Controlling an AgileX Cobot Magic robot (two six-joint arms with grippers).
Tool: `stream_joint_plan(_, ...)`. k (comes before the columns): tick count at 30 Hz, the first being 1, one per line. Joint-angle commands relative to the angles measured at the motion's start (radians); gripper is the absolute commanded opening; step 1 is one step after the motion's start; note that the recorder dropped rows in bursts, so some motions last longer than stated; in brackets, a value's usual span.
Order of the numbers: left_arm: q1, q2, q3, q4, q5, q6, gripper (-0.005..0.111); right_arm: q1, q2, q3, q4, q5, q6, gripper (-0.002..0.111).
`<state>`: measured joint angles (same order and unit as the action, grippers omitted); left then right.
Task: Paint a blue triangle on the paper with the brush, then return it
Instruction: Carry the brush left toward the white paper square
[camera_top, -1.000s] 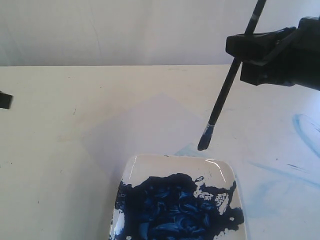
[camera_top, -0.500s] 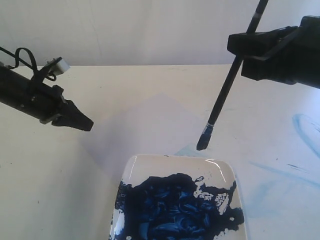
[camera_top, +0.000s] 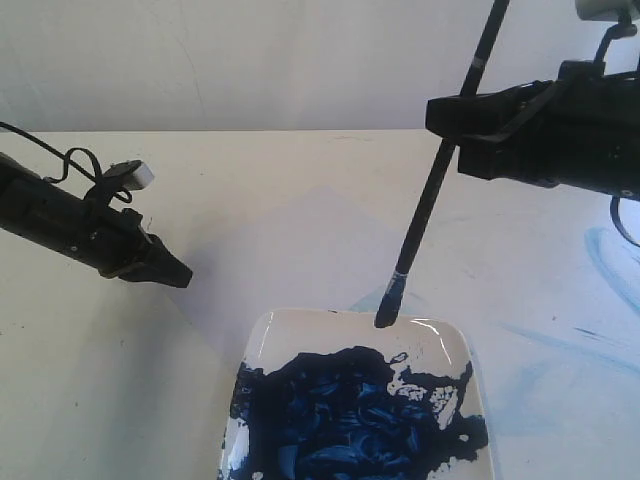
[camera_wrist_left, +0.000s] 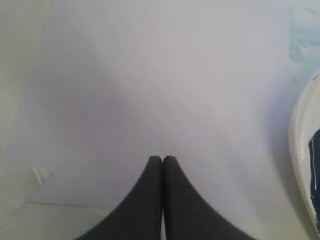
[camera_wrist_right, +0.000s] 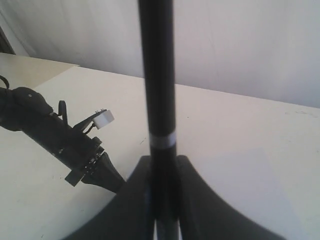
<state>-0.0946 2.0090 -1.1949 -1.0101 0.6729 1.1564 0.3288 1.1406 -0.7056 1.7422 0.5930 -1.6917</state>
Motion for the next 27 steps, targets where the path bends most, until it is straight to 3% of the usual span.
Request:
stream_joint_plan(1, 0.001, 0.013, -0.006, -0.060, -0.013, 0.054, 0.000, 0.002, 0.018, -0.022, 0.002, 0.012, -0.011, 0.000)
stream_joint_plan(16, 0.001, 0.064, -0.006, -0.069, -0.048, 0.056, 0.000, 0.002, 0.194, -0.165, 0.002, 0.062, -0.018, 0.000)
stream_joint_plan(27, 0.001, 0.064, -0.006, -0.066, -0.050, 0.056, 0.000, 0.058, 0.523, -0.450, 0.002, 0.143, -0.273, 0.000)
